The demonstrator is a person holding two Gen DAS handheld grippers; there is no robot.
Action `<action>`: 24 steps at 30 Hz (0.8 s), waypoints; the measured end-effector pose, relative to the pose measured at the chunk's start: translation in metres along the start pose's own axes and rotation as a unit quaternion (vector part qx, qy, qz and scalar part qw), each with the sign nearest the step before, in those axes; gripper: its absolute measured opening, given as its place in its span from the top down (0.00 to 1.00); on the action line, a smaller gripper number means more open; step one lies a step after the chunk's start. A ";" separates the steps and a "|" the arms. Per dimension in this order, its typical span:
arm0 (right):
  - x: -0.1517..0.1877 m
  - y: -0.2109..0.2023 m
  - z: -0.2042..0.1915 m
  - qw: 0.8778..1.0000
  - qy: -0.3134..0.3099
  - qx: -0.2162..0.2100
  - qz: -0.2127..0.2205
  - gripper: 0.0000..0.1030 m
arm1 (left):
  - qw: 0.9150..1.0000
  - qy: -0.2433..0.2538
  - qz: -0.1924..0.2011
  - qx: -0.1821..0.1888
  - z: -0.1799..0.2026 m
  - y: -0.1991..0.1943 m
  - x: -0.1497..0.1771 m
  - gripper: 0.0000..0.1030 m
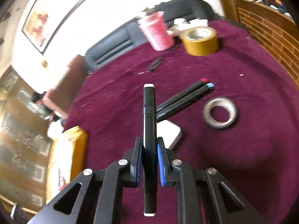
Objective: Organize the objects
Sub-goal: 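Carry the red pouch with the left tool while the right tool carries the marker into the tray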
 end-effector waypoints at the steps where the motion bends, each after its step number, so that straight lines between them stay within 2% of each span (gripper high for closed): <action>1: 0.005 -0.003 -0.009 1.000 -0.004 -0.013 -0.004 0.84 | 1.000 -0.004 0.006 -0.006 -0.004 -0.006 0.001 0.49; 7: 0.044 -0.006 -0.079 0.995 -0.042 -0.079 -0.039 0.84 | 0.997 -0.041 0.034 -0.054 -0.038 -0.044 0.009 0.49; 13: 0.091 0.004 -0.155 0.984 -0.092 -0.131 -0.081 0.84 | 0.991 -0.082 0.037 -0.100 -0.077 -0.062 0.021 0.49; 19: 0.128 0.025 -0.212 0.974 -0.121 -0.151 -0.118 0.84 | 0.987 -0.100 0.042 -0.116 -0.096 -0.062 0.020 0.49; 24: 0.144 0.043 -0.231 0.973 -0.130 -0.138 -0.130 0.84 | 0.988 -0.110 0.039 -0.105 -0.107 -0.048 0.012 0.49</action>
Point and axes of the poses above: each gripper's, at about its wrist camera, not at the fingertips, and y roughly the way its jaws point, z to its right, x to its underside, the point moved 3 cm from there along y, roughly the way its jaws point, and after that the axes turned 14 degrees about x, right-handed, at the moved point
